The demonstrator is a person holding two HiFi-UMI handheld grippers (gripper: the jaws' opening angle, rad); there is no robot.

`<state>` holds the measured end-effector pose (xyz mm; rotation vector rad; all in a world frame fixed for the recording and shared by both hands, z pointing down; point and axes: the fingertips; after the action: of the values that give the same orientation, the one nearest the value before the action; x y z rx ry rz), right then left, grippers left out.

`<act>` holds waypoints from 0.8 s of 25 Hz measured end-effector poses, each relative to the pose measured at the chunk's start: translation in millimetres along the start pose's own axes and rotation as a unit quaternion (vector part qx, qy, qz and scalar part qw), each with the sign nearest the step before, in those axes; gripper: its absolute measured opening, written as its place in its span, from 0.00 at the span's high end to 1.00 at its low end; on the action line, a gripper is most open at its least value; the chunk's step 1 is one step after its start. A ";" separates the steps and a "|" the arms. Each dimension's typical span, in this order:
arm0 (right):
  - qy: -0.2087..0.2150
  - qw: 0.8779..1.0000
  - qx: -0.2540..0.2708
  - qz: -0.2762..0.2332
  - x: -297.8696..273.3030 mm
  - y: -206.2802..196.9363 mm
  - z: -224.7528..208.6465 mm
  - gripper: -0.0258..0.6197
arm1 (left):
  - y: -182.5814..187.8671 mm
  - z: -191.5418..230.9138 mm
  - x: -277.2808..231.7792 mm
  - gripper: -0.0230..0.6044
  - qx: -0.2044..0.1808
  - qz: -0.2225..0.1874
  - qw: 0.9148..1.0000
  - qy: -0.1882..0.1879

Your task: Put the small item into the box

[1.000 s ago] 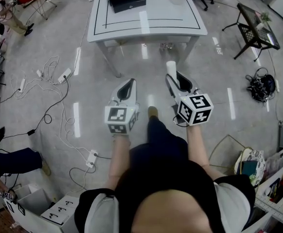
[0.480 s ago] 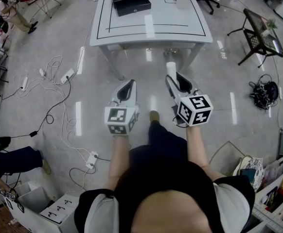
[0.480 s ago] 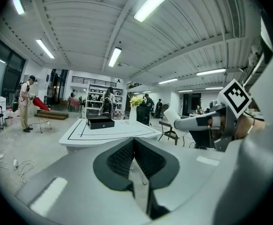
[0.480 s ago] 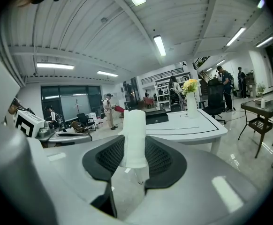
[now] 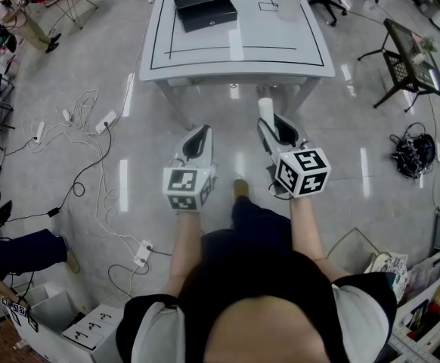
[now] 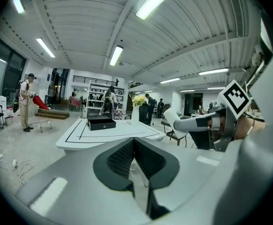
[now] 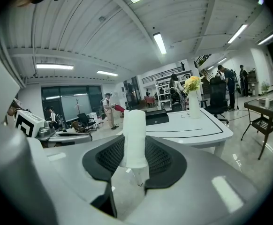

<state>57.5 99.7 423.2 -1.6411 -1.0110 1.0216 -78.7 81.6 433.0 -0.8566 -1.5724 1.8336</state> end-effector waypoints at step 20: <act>0.015 1.000 0.001 0.005 -67.8 21.2 -47.1 0.75 | 14.3 30.3 -81.3 0.95 -0.009 -0.002 1.000 0.005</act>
<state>83.4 18.5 425.5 -1.6577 -0.9827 1.0007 -51.0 -1.8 430.5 -0.8680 -1.5850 1.8125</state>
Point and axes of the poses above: the fingertips, and each gripper's own axes: x backward along the fingers, z to its left, y out of its top, and after that the axes turned 8 degrees about -z, right-handed
